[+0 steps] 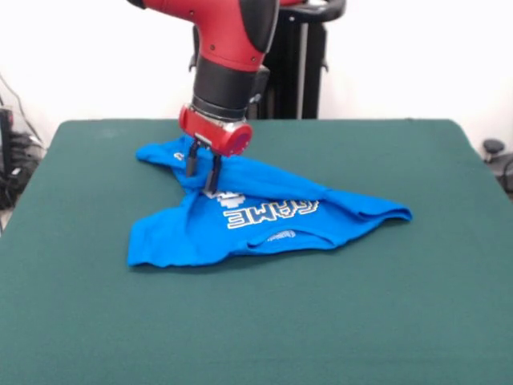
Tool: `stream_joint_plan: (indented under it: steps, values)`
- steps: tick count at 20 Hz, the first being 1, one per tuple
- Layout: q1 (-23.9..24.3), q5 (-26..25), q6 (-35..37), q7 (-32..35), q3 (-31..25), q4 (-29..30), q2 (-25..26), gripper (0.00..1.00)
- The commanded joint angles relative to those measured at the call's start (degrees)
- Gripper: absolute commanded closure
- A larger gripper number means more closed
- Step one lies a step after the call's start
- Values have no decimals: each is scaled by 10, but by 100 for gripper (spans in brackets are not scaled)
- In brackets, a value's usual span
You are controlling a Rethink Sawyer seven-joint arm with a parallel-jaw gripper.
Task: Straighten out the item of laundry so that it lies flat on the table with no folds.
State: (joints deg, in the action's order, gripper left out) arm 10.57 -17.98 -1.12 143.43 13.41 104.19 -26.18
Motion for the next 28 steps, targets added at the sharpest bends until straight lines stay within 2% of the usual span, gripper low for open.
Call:
stream_joint_plan:
  steps: [1, 3, 10, 13, 21, 25, 28]
  values:
    - [19, -31, 18, 1, -101, 41, 6, 100]
    - [35, -30, 25, 2, -118, 46, 3, 100]
    - [13, -10, 25, 33, -106, 51, -3, 100]
    - [-7, 3, 23, 50, -93, 63, -9, 100]
    - [-97, 58, 6, 116, -45, 128, -29, 100]
    - [-95, 60, -1, 103, -40, 140, -33, 100]
    - [-106, 64, -22, 95, -7, 114, -3, 100]
